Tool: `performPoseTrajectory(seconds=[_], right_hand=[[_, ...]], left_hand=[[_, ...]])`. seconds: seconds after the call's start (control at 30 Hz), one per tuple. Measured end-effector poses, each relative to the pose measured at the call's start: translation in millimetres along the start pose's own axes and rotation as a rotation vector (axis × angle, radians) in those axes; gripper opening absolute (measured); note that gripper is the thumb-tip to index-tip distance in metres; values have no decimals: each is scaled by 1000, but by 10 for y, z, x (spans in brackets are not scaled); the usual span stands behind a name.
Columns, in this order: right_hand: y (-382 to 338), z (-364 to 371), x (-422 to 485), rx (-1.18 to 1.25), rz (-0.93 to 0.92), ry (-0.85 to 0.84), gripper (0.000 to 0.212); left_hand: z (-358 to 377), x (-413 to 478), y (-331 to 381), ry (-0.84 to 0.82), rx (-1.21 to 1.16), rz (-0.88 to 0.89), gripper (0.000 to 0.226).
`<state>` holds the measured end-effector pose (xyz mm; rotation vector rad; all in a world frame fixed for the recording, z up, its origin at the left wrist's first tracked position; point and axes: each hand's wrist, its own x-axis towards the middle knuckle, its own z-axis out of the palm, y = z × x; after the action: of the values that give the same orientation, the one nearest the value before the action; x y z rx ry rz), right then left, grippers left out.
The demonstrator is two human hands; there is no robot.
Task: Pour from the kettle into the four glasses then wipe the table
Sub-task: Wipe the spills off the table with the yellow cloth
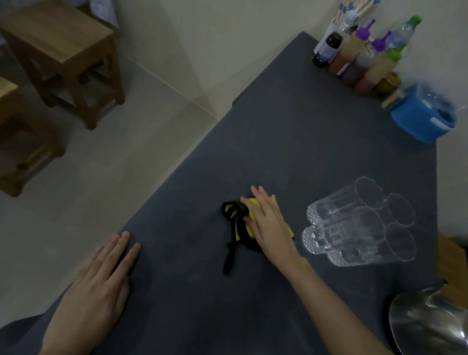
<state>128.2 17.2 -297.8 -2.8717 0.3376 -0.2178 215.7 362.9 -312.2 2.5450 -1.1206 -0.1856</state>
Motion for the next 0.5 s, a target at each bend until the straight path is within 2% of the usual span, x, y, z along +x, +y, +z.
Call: performPoseTrajectory(seconds=[0.17, 0.3, 0.37, 0.5], right_hand=[[-39, 129, 866, -170, 329, 147, 41], [-175, 221, 1265, -24, 511, 193, 43], [-322, 278, 1324, 15, 496, 229, 44], [-497, 296, 1197, 33, 320, 229, 42]], left_hand=[[-8, 12, -10, 3, -23, 5, 55], [-46, -2, 10, -9, -15, -13, 54], [-61, -11, 18, -14, -4, -17, 52], [-59, -28, 20, -11, 13, -12, 51]])
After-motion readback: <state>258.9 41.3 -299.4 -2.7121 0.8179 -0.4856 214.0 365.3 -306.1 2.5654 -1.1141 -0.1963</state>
